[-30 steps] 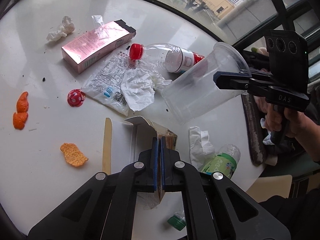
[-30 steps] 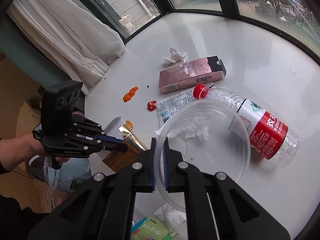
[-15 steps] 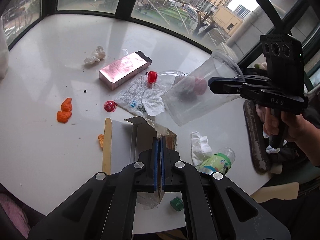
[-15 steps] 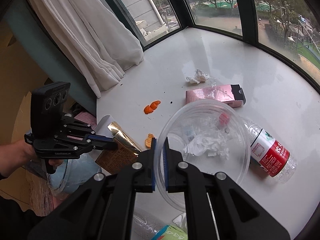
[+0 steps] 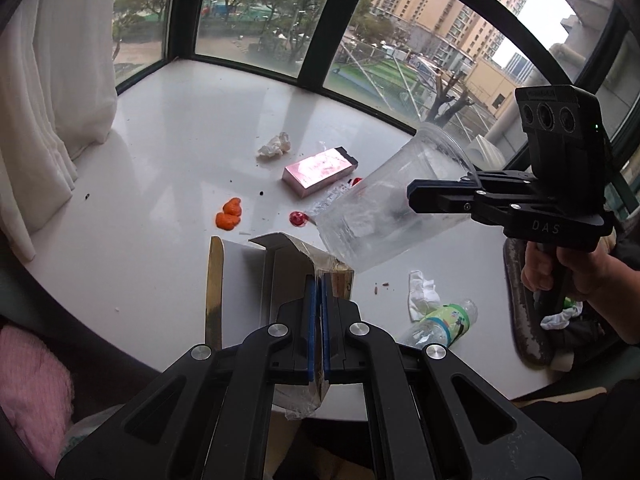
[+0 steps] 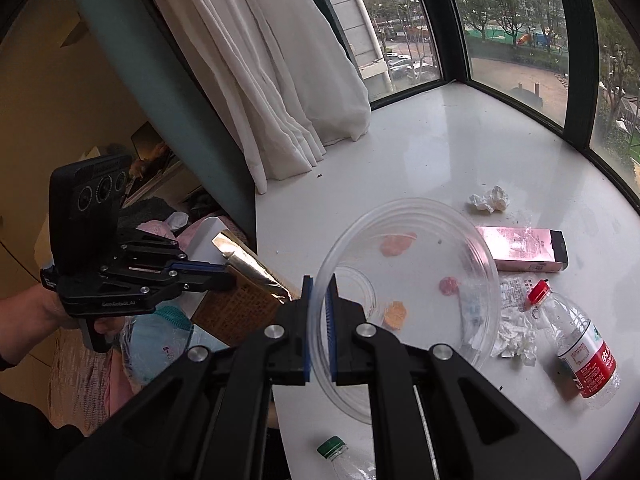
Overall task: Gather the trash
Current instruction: 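Carry the gold box and clear cup with both grippers over the bin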
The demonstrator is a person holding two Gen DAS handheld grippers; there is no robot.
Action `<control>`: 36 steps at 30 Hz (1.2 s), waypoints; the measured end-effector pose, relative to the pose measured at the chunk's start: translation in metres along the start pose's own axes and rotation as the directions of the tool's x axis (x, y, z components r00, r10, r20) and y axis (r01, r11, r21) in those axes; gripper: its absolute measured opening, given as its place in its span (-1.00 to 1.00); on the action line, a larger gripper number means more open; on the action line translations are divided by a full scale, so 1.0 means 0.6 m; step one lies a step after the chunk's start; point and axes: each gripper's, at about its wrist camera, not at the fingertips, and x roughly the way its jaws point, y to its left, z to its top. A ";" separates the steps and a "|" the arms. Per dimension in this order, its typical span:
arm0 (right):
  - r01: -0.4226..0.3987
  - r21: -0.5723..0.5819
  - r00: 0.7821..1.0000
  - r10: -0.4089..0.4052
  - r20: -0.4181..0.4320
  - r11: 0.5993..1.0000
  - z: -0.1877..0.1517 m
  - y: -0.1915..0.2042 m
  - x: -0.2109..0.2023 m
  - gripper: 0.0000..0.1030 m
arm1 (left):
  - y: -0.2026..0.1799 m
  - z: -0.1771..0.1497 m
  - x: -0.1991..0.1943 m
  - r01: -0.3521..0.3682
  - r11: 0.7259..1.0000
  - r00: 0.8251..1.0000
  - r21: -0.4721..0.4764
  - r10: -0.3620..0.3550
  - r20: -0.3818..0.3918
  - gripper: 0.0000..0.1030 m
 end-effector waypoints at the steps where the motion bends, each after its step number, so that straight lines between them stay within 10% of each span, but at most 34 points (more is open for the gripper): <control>1: -0.011 -0.011 1.000 0.011 -0.002 1.000 0.003 0.014 0.005 -0.85 | 0.007 -0.007 -0.015 -0.012 1.000 1.000 -0.011 0.012 0.009 -0.98; 22: -0.297 -0.215 0.948 0.260 -0.184 0.930 0.011 0.320 0.171 -0.85 | 0.141 -0.238 -0.296 -0.280 0.917 0.948 -0.284 0.310 0.067 -0.97; 36: -0.357 -0.272 0.895 0.244 -0.373 0.894 -0.068 0.441 0.267 -0.85 | 0.177 -0.360 -0.318 -0.327 0.872 0.937 -0.364 0.348 -0.007 -0.97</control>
